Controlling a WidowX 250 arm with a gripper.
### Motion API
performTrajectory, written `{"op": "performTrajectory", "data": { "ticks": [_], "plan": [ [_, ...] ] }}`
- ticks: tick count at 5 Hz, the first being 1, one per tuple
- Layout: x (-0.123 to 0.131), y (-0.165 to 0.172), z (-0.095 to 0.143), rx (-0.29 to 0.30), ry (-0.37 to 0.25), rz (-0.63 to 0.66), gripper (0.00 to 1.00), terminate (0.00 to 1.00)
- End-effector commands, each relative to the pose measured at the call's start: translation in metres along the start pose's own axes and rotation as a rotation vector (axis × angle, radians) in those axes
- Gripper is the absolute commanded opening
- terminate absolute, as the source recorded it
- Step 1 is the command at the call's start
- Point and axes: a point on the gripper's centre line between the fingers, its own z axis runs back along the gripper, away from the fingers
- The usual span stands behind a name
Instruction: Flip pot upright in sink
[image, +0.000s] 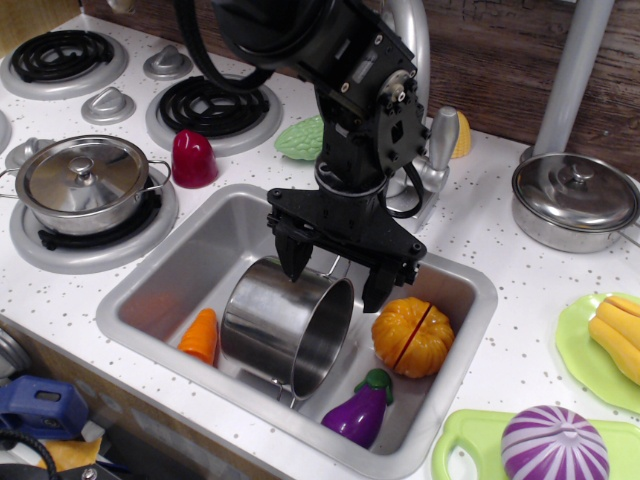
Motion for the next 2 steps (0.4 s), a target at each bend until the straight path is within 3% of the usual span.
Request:
{"op": "performTrajectory", "data": {
  "ticks": [1, 2],
  "plan": [
    [0.0, 0.0, 0.0, 0.0, 0.0, 0.0, 1.0, 0.0],
    [0.002, -0.0029, 0.0015, 0.131, 0.02, -0.083, 1.0, 0.0]
  ]
}}
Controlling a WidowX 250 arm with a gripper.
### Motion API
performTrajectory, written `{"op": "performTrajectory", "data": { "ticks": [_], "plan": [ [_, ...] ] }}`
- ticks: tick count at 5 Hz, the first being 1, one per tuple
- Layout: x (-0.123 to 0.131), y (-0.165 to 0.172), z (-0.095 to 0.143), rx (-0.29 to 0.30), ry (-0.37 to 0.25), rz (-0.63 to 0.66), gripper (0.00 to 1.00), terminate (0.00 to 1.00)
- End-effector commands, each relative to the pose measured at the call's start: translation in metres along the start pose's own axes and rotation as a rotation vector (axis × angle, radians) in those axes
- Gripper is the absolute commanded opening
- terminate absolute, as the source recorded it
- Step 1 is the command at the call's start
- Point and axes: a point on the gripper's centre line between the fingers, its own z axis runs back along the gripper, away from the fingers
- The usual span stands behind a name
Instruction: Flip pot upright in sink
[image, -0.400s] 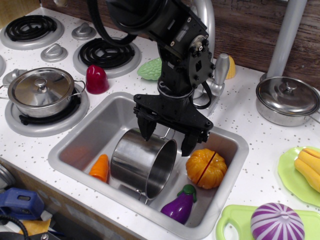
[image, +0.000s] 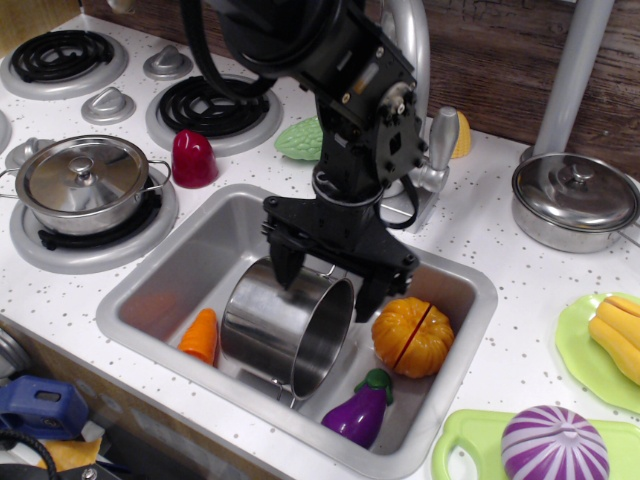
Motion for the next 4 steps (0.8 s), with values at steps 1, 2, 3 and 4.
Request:
{"op": "performTrajectory", "data": {
  "ticks": [1, 2, 3, 4],
  "plan": [
    [0.008, -0.007, 0.002, 0.169, -0.052, -0.064, 1.0, 0.0],
    [0.007, -0.003, -0.007, 0.219, -0.074, -0.091, 1.0, 0.0],
    [0.006, 0.0, -0.015, 0.274, -0.106, -0.104, 1.0, 0.0],
    [0.004, 0.005, -0.021, 0.364, -0.138, -0.127, 1.0, 0.0]
  ]
}}
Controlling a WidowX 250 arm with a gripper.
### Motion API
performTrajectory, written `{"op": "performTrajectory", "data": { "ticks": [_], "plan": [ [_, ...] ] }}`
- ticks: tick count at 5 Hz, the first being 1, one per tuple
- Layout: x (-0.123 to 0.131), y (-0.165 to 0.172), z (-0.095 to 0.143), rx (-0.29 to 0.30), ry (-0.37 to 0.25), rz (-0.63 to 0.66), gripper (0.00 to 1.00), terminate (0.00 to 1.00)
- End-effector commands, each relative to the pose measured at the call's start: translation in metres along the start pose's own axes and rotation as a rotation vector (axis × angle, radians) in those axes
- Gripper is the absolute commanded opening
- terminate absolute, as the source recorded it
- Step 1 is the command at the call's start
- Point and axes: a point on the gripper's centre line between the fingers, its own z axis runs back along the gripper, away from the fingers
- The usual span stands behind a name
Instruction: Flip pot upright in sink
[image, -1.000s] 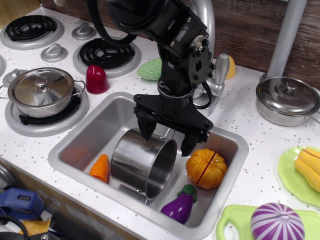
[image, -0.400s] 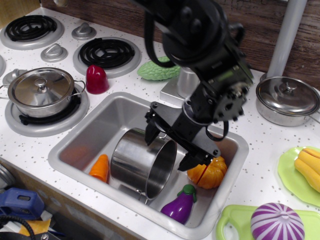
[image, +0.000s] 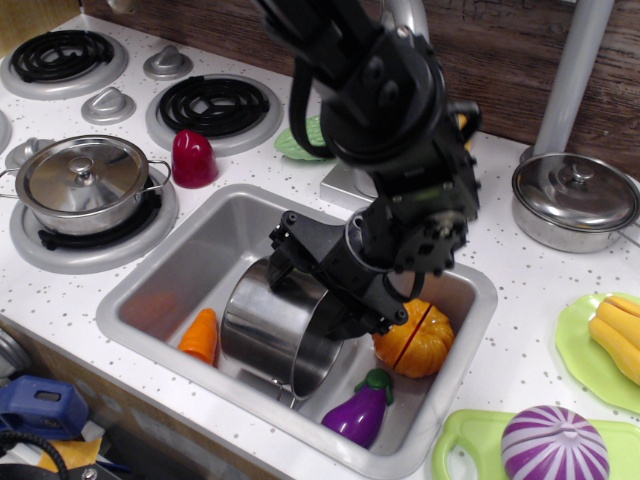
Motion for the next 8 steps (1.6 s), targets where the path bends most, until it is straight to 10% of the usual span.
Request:
{"op": "performTrajectory", "data": {
  "ticks": [1, 2, 7, 8],
  "plan": [
    [0.003, 0.01, -0.008, 0.048, -0.056, -0.014, 1.0, 0.0],
    [0.003, 0.015, -0.012, 0.055, -0.066, -0.013, 0.0, 0.0],
    [0.005, 0.038, -0.023, -0.172, -0.071, -0.013, 0.0, 0.0],
    [0.004, 0.041, -0.029, -0.236, -0.094, -0.036, 1.0, 0.0]
  ]
}}
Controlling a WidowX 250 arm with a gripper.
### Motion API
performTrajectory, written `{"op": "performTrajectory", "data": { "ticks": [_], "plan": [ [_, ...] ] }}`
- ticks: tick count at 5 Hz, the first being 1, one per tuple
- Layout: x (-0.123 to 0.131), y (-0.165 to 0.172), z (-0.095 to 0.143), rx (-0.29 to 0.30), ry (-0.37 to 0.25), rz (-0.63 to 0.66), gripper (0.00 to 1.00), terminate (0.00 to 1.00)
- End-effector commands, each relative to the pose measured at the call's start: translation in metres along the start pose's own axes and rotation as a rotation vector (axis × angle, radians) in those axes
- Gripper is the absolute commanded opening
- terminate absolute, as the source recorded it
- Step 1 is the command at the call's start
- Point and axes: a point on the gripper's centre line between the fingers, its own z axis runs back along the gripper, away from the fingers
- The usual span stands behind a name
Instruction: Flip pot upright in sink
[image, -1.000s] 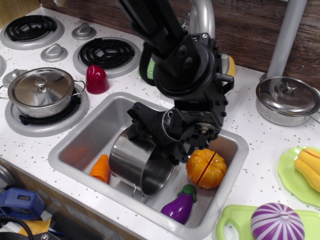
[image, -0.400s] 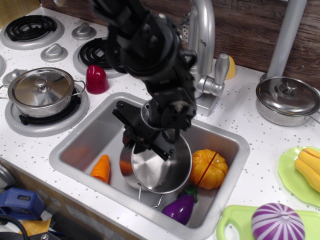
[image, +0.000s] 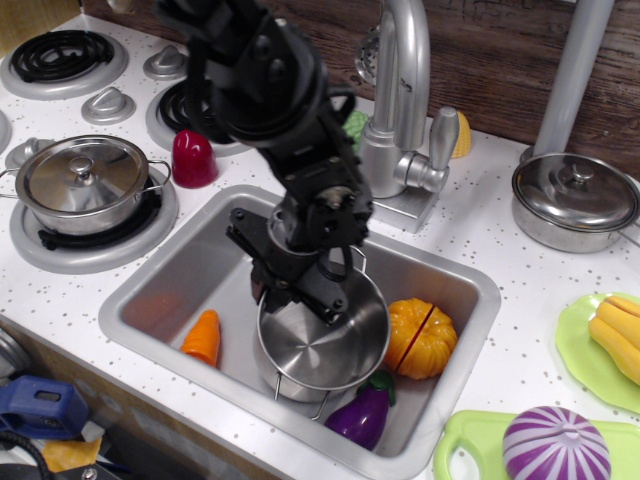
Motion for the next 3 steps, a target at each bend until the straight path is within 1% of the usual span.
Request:
{"op": "performTrajectory", "data": {
  "ticks": [1, 2, 3],
  "plan": [
    [0.0096, 0.0088, 0.01, -0.016, -0.066, 0.007, 1.0, 0.0],
    [0.0096, 0.0088, 0.01, -0.016, -0.066, 0.007, 1.0, 0.0],
    [0.0096, 0.0088, 0.01, -0.016, -0.066, 0.007, 1.0, 1.0]
  ]
}}
